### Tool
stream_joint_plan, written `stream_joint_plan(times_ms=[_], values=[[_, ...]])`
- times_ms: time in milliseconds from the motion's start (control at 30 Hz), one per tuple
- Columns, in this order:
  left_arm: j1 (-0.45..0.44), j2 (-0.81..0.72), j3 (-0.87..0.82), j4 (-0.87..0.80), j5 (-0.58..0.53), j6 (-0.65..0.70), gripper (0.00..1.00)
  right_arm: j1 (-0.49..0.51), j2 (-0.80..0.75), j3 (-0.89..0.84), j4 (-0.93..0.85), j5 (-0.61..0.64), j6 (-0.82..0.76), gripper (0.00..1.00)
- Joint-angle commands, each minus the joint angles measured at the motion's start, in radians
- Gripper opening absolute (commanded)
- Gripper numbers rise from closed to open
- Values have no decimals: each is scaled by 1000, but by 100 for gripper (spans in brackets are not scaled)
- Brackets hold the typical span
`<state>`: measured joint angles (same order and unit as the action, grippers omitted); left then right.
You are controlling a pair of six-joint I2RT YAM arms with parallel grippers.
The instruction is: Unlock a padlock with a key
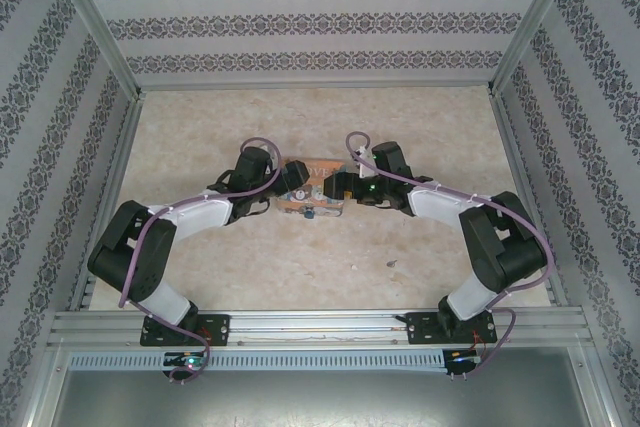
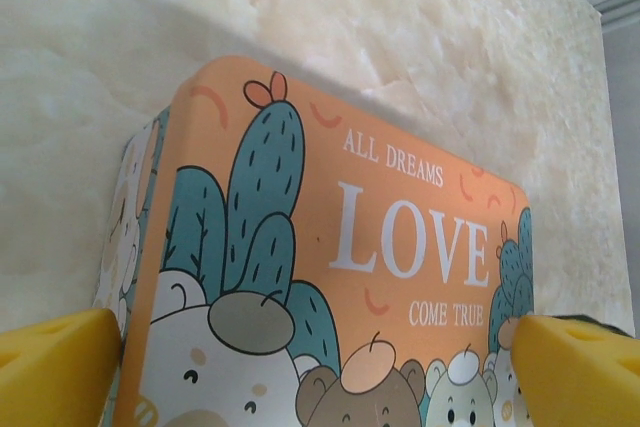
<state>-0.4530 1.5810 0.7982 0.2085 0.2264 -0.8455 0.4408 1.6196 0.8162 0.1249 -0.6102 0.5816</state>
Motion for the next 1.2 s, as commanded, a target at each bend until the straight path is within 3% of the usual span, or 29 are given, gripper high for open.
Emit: stream_joint_plan(times_ms=[0,300,467,800,1167], values=[[13,-3,32,-6,51,15,99,33,11,18,24,-1,22,93],[80,-56,43,-87,45,64,99,4,-144,-30,-155,242,-1,99],[116,-163,24,-117,-11,132,99,-20,-306,-32,-406,379,-46,96],[121,-330,-13,-116,-229,273,99,4,-519,-14,-920,534,-102,70],[121,-393,-72,-101,-329,259,99,112,-490,-162,-945,569,-1,49]])
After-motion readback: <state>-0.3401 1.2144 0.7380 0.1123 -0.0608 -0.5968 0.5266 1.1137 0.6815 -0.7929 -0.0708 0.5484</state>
